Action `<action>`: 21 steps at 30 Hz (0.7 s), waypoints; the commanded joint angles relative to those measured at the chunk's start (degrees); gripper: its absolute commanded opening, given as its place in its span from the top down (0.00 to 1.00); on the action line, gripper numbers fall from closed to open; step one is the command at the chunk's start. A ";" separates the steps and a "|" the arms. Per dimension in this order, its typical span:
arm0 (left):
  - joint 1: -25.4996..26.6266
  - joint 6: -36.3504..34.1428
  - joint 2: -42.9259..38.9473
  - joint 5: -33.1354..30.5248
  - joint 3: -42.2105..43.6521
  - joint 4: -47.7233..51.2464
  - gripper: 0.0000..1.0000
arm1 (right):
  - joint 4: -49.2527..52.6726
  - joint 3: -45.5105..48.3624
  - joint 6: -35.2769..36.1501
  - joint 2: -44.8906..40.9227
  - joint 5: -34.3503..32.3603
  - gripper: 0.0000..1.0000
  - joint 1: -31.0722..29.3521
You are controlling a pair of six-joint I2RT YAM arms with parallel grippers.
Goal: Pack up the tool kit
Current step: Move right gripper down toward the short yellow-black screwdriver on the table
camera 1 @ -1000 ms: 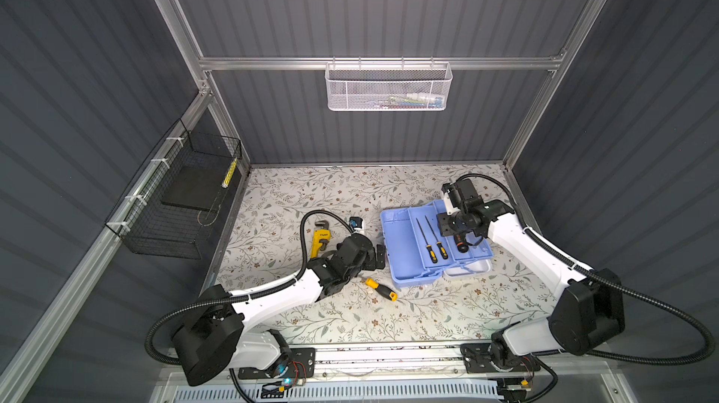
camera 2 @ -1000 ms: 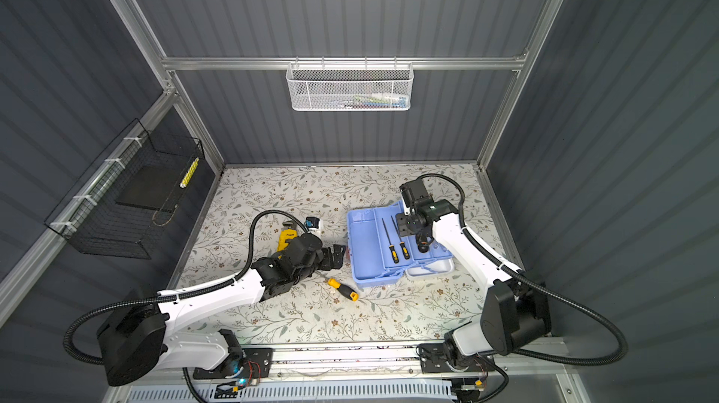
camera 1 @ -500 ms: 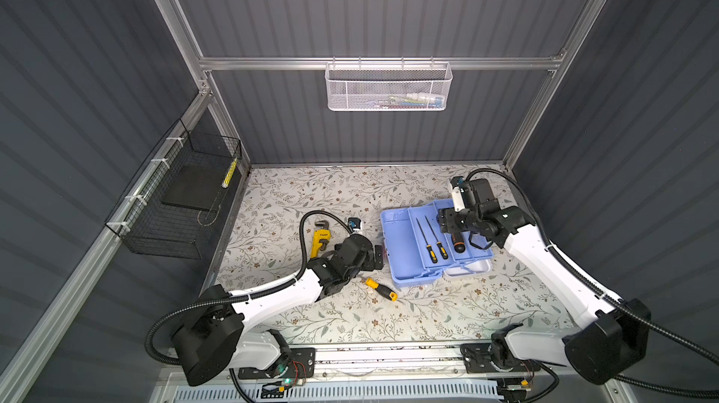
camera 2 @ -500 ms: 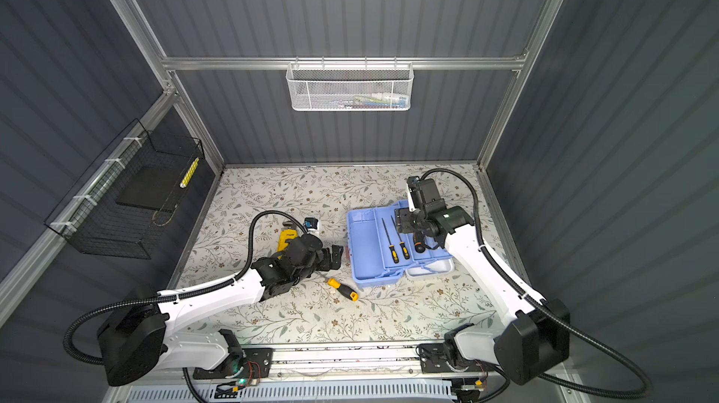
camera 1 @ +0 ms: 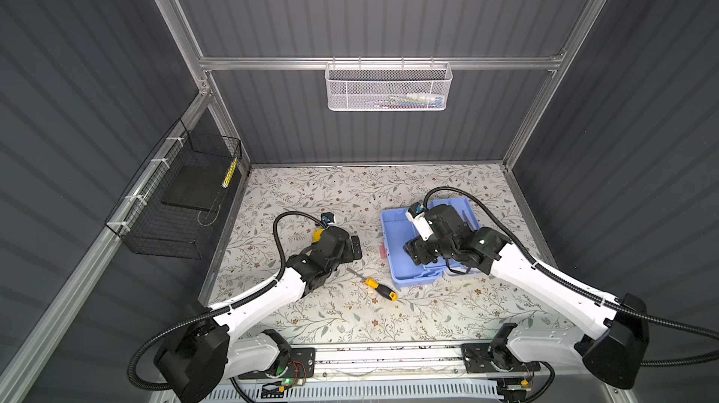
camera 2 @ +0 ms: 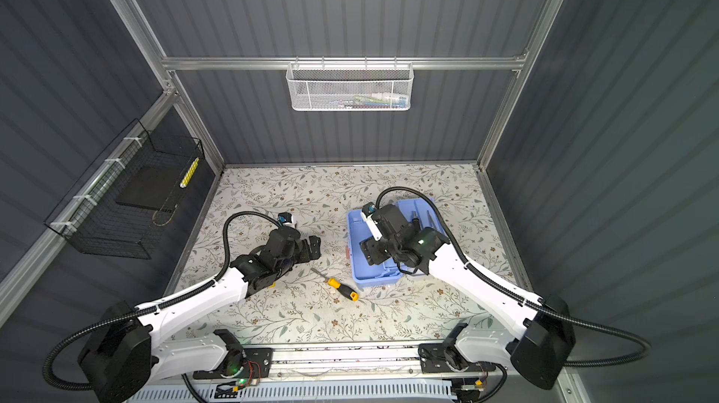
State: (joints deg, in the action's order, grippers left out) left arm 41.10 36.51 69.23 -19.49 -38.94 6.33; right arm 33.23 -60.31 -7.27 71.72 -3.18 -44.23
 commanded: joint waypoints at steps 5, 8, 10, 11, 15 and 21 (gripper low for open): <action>-3.22 0.58 -3.22 -1.79 0.53 6.79 0.00 | -1.79 -2.30 2.63 7.11 3.25 0.24 -9.80; -5.32 1.29 -4.63 -2.22 0.96 8.84 0.00 | -0.76 -4.81 2.59 11.42 4.07 0.24 -13.21; -6.94 1.70 -5.77 -2.19 1.47 10.02 0.00 | -0.53 -6.15 1.90 14.56 5.32 0.25 -14.49; -7.78 1.88 -6.31 -2.01 1.84 10.45 0.00 | -0.48 -6.91 1.32 16.38 5.83 0.27 -15.07; -10.76 2.44 -8.10 -1.66 2.62 12.91 0.00 | 0.96 -10.62 0.15 23.21 6.25 0.30 -16.74; -12.78 3.28 -10.92 -2.40 3.91 15.14 0.00 | 4.95 -16.14 -1.78 31.70 4.18 0.36 -16.92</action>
State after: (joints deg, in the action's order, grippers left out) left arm 28.86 38.61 59.86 -20.95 -36.07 18.59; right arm 34.24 -74.22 -7.68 101.45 1.98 -61.01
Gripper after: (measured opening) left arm 0.997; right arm 0.648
